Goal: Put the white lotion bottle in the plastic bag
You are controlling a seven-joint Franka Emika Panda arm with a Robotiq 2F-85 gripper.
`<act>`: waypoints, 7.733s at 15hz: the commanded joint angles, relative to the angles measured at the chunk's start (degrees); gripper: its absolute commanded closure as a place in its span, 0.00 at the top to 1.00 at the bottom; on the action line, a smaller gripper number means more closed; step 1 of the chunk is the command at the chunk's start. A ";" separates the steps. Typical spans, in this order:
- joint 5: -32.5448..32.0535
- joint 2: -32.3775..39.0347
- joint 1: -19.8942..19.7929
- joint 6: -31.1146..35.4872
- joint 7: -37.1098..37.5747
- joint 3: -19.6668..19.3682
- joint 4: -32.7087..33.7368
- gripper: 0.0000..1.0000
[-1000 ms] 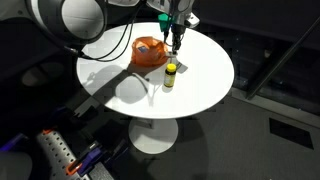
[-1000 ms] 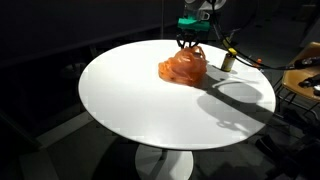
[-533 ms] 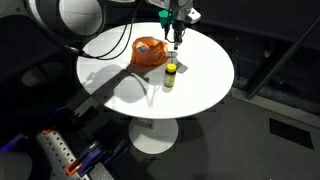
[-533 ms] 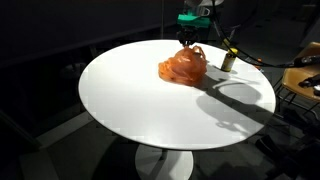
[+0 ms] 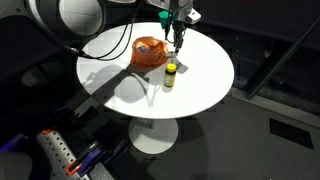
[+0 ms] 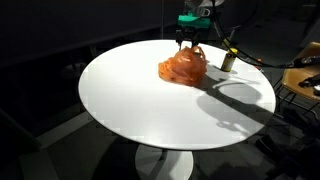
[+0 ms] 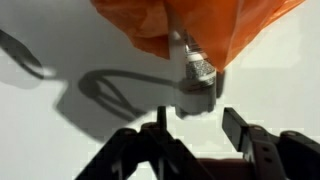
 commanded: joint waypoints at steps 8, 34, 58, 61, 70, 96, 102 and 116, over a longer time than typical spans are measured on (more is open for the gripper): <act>-0.53 2.57 1.02 -0.71 0.42 -0.40 2.00 1.00; -1.94 -0.27 2.64 0.65 1.01 -3.76 1.85 0.27; -7.56 -12.15 12.41 5.26 -1.28 -11.15 -14.39 0.27; -7.56 -16.99 13.30 7.45 -2.08 -10.96 -22.24 0.27; -12.79 -31.27 13.57 11.66 -3.76 -4.12 -44.90 0.27; -19.29 -43.94 10.66 19.12 -4.57 -2.12 -61.15 1.00; -16.15 -52.30 6.65 16.20 -13.44 1.54 -65.23 1.00; -5.67 -58.75 1.28 -4.66 -26.19 5.31 -64.43 1.00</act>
